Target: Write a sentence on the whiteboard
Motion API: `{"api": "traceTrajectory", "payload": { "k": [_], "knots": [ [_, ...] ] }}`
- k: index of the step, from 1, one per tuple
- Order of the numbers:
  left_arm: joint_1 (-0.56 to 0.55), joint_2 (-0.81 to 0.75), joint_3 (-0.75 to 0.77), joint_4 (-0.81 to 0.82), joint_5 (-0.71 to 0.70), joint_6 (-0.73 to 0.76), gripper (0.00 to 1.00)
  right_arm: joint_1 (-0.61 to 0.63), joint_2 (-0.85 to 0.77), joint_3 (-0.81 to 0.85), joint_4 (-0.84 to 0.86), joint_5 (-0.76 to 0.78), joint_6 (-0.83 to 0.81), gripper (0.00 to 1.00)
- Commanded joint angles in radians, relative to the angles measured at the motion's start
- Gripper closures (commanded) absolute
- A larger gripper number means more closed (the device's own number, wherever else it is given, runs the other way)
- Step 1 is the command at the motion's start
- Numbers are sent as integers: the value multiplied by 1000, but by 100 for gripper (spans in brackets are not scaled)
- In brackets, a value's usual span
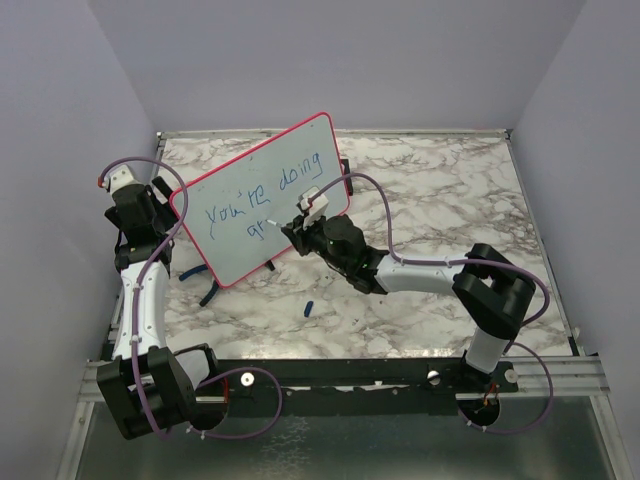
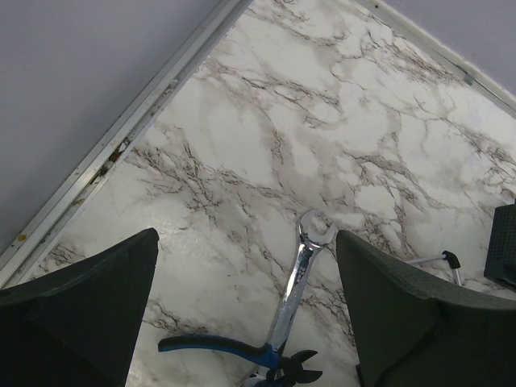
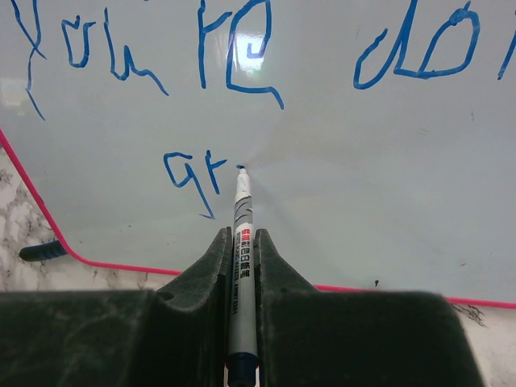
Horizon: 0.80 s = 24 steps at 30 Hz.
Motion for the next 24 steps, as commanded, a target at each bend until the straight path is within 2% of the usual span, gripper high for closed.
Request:
{"api": "traceTrajectory", "payload": {
  "k": [1,24],
  "knots": [
    [-13,-11,-7,12,34,7,8,-15,-4,-1,-33,77,-7,100],
    [-13,-10,-5,12,35,5,8,-25,-20,34,0,45,-29,100]
  ]
}}
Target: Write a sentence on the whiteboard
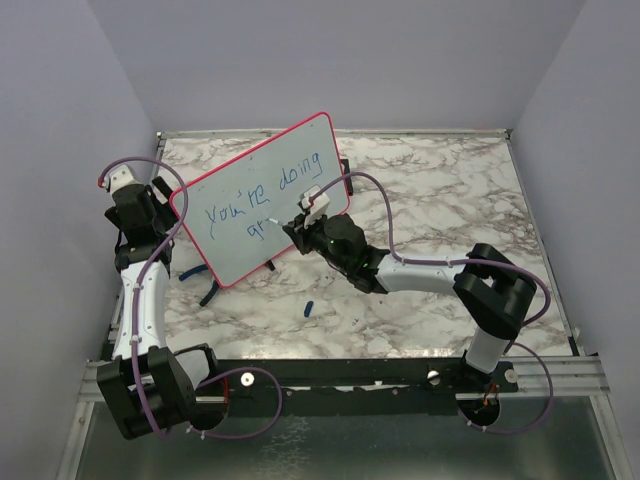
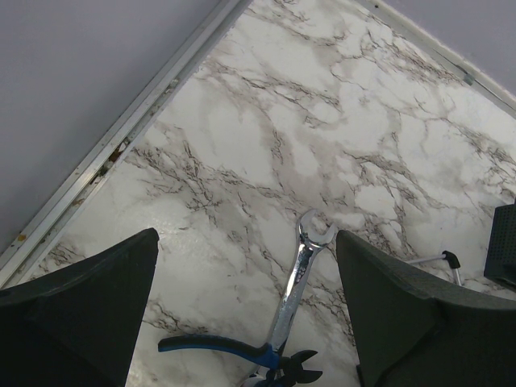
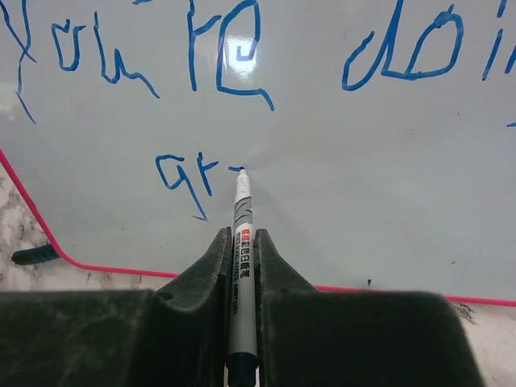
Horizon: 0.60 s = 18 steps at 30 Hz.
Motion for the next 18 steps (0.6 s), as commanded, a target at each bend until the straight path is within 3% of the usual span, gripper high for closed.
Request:
{"api": "traceTrajectory", "payload": {
  "k": [1,18],
  "knots": [
    [-13,-11,-5,12,35,5,8,-19,-15,36,4,30,-26,100],
    [-13,-10,-5,12,38,5,8,-19,-1,48,7,-32,-12,100]
  ]
}}
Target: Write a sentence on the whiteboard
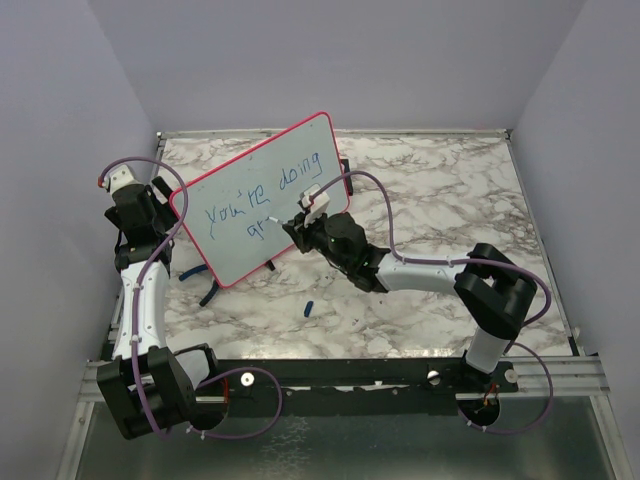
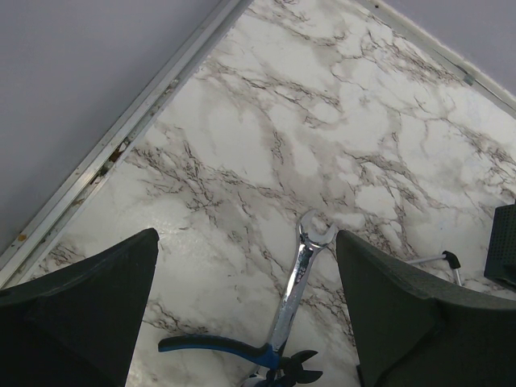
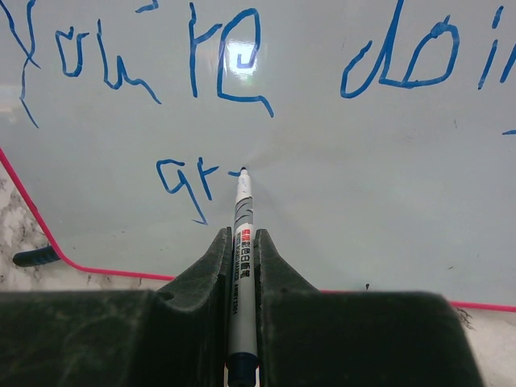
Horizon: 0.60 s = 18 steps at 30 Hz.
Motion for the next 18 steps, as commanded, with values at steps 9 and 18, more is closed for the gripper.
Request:
{"api": "traceTrajectory", "payload": {
  "k": [9,18],
  "knots": [
    [-13,-10,-5,12,37,5,8,-15,10,25,24,-75,7,100],
    [-13,-9,-5,13,37,5,8,-15,-7,16,56,-64,44,100]
  ]
}}
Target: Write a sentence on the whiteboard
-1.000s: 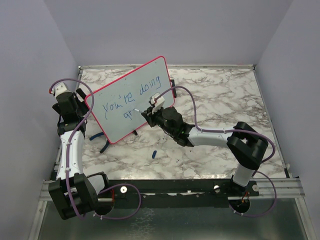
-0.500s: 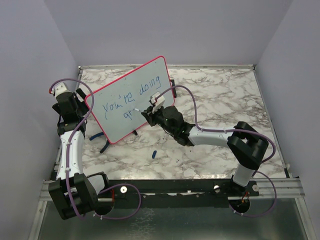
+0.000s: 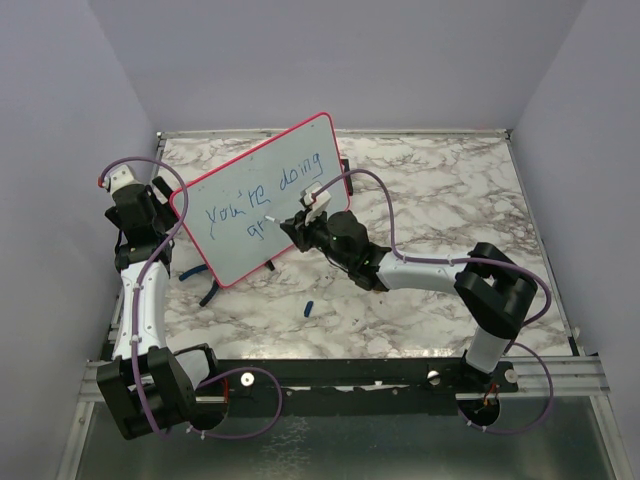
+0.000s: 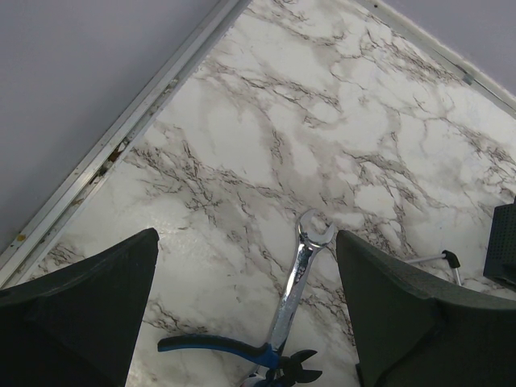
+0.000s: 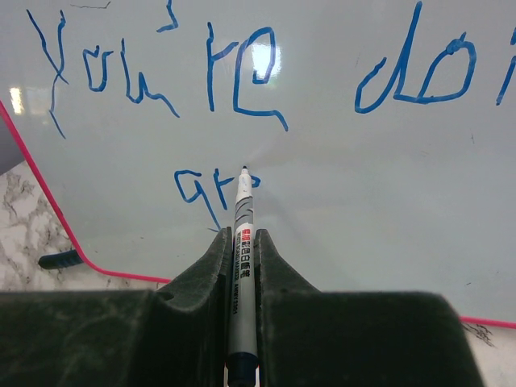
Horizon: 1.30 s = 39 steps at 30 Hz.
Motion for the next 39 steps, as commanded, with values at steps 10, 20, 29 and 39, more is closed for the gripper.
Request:
{"api": "traceTrajectory", "payload": {
  "k": [10,20,29,39],
  "knots": [
    [-12,-11,-7,12,36,5,8,-4,22,11,4,-12,23,100],
    [-12,-10,-7,13,36,5,8,-2,27,-38,-12,-26,46,100],
    [-12,-10,-7,13,38,5,8,-3,16,-65,-21,48,55,100],
    [-15,-10,-7,13,38,5,8,-3,-66,-88,21,55,26,100]
  ]
}}
